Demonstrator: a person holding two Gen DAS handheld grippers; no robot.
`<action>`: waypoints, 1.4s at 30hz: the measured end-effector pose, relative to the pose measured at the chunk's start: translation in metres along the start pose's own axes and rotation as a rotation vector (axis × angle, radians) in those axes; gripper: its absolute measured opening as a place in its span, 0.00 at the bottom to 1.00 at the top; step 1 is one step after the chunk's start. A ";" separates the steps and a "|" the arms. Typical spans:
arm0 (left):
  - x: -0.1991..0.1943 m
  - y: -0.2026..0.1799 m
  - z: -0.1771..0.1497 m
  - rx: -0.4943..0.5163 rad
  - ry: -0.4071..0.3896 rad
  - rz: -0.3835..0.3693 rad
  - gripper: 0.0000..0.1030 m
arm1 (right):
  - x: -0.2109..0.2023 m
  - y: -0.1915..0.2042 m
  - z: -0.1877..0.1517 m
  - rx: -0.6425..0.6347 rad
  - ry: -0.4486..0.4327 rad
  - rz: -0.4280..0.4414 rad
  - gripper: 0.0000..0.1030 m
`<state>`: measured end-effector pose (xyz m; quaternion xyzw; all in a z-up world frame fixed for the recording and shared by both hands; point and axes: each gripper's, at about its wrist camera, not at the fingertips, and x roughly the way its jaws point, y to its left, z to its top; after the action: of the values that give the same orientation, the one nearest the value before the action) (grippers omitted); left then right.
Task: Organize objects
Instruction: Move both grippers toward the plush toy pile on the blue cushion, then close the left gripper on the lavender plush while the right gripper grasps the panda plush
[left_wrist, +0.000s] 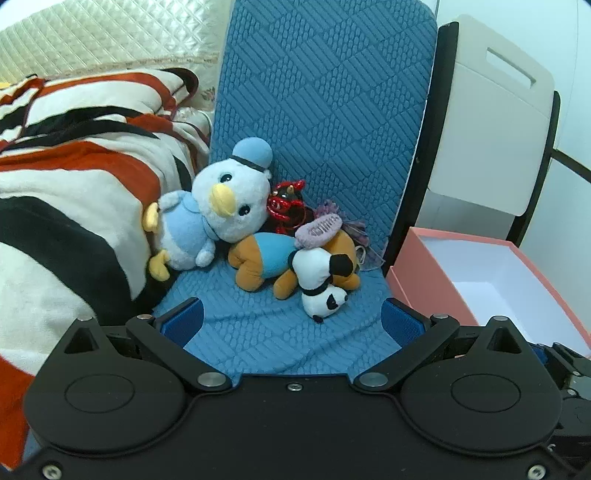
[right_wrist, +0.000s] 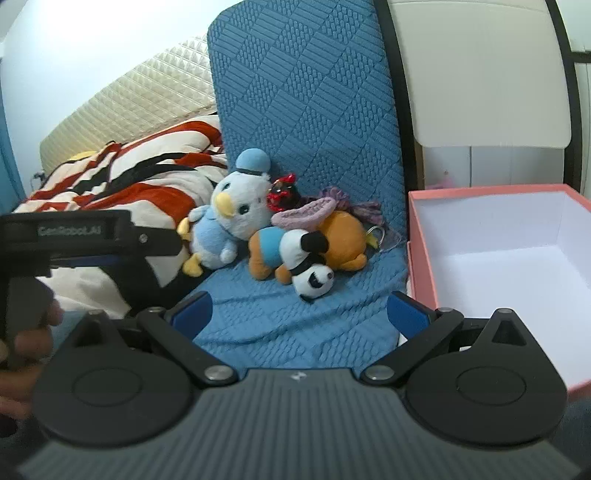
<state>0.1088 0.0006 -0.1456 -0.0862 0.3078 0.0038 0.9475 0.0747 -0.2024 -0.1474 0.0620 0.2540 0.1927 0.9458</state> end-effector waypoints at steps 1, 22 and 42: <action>0.003 0.002 0.001 -0.006 0.001 0.002 0.99 | 0.003 -0.002 0.001 0.011 0.006 0.002 1.00; 0.141 0.027 0.036 -0.063 0.147 -0.089 0.97 | 0.086 0.004 0.016 -0.101 0.118 0.025 0.93; 0.235 0.024 0.075 -0.112 0.253 -0.303 0.34 | 0.194 0.024 0.023 -0.253 0.208 0.052 0.68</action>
<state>0.3411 0.0259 -0.2269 -0.1839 0.4073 -0.1327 0.8847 0.2331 -0.1036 -0.2106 -0.0714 0.3224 0.2529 0.9094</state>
